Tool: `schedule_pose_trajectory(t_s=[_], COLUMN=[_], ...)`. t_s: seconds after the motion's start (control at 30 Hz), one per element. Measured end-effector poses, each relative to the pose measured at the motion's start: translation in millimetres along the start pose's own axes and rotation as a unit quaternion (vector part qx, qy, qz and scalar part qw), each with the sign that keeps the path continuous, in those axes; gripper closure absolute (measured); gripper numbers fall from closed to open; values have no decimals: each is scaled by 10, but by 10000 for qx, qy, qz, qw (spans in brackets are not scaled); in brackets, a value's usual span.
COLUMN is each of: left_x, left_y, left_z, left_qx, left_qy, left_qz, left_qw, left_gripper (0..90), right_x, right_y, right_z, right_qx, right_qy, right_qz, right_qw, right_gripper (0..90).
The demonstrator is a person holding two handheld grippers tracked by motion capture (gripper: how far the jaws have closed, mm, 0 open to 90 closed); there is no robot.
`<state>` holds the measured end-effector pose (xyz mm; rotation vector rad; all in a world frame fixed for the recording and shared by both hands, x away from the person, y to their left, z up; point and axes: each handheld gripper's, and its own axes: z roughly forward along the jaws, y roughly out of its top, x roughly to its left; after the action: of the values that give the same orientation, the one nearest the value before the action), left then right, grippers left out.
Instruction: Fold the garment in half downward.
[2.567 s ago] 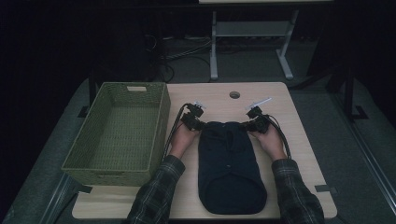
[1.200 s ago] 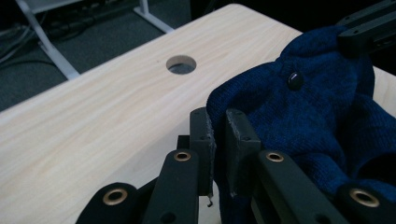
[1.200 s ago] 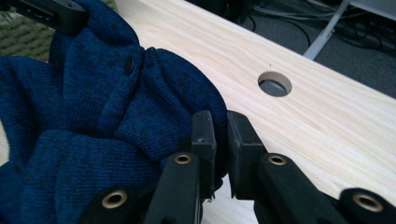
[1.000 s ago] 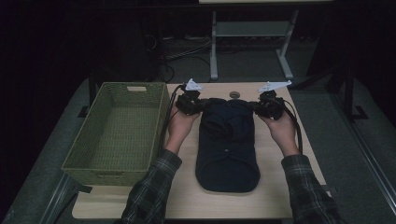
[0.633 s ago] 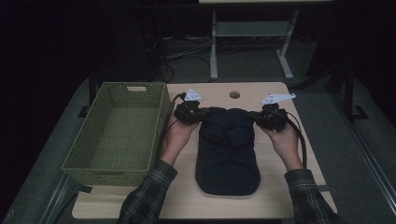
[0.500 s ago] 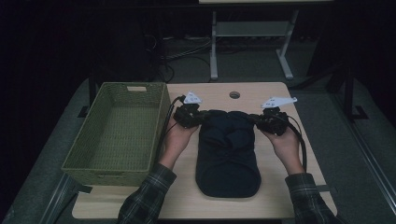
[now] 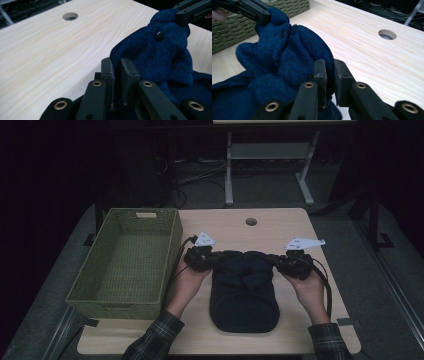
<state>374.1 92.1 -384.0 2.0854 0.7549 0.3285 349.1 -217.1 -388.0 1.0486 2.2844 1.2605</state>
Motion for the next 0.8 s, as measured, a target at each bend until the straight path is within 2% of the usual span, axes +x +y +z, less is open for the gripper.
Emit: schedule_pose_trajectory(t_s=[0.17, 0.2, 0.4, 0.7, 0.8], left_x=[-28, -37, -133, -270, -305], left_y=[-76, -91, -185, -307, -348], left_z=[-22, -32, -89, -173, -212], left_qx=[67, 102, 122, 192, 206], left_qy=[-110, -140, -303, -554, -651], left_qz=[-71, -31, -14, 28, -3], left_qw=[9999, 9998, 9995, 9983, 9977], left_gripper=[814, 814, 806, 797, 790], right_x=[57, 73, 171, 273, 311], right_y=[-74, -91, -187, -331, -370], right_z=[-38, -45, -90, -148, -178], right_qx=[6, 10, 140, 291, 253], right_qy=[164, 189, 163, 266, 271], right_qz=[4, 24, -107, -91, -144], right_qw=[9999, 9998, 9997, 9992, 9992], right_gripper=[806, 806, 795, 769, 761])
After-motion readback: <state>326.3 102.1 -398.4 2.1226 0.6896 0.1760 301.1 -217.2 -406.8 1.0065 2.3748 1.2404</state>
